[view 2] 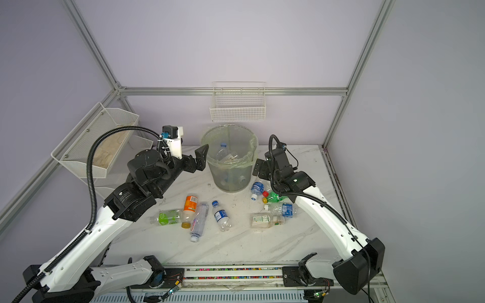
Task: Throw the plastic bottles in the bin
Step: Throw the plastic bottle into the trash bin, then pick up the plastic bottle from the middle-right of the table.
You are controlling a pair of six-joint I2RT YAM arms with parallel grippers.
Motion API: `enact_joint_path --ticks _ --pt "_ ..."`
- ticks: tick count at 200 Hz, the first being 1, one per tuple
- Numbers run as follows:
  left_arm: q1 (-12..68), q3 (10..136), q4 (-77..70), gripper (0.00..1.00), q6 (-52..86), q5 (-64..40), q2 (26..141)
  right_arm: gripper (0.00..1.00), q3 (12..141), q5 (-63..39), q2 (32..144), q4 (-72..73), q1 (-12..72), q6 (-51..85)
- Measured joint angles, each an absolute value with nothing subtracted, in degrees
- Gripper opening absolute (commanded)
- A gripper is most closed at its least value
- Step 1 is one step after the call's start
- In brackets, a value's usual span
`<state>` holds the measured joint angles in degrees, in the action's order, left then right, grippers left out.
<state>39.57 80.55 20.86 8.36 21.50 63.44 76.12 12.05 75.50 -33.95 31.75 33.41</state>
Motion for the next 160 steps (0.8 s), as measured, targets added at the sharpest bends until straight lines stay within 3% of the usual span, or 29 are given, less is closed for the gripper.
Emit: enact_joint_path --ticks 96,160 --pt "39.8 70.1 21.3 1.0 14.0 23.8 57.0 0.97 76.0 14.3 81.8 -40.3 31.5 49.6" --pt "39.9 63.9 22.0 1.0 17.1 23.9 53.6 0.97 73.8 9.7 84.4 -41.2 28.7 57.7"
